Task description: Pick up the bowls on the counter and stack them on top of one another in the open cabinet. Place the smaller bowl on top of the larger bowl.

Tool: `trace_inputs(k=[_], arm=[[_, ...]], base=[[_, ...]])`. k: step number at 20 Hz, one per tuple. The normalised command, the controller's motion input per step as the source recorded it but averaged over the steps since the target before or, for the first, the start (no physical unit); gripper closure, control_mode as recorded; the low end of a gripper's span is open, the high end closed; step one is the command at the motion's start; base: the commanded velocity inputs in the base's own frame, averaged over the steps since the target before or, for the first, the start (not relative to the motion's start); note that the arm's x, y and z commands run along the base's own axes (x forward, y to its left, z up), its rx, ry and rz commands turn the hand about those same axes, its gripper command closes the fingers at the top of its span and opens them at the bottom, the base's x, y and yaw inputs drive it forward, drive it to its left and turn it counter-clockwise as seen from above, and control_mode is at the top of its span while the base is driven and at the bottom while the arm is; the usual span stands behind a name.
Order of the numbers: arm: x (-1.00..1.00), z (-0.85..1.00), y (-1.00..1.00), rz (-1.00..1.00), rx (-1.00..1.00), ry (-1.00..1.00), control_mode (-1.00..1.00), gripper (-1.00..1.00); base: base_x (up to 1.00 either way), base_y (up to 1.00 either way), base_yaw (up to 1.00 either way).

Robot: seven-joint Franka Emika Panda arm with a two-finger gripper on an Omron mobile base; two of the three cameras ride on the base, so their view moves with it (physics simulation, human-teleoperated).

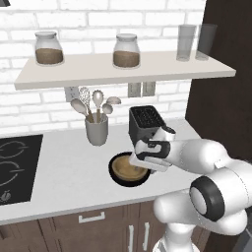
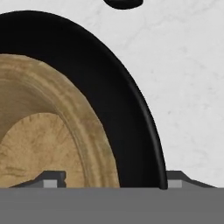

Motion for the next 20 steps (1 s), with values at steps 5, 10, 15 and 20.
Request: trace_inputs(k=[5,10,15,20], arm=[[0.01,-0.28,0.14,0.03,0.00,0.03,-1.00,1.00],[-0.04,-0.09,0.07,0.02,0.00,0.00,-1.00,1.00],[-0.39,0.05,0.00,0.00,0.01,-0.04,-1.00,1.00],[-0.35,0.11,0.00,-0.04,0.03,0.00,-1.00,1.00]], base=[[0.00,0.00,0.00],[0.00,0.00,0.00],[0.00,0.00,0.00],[0.00,0.00,0.00]])
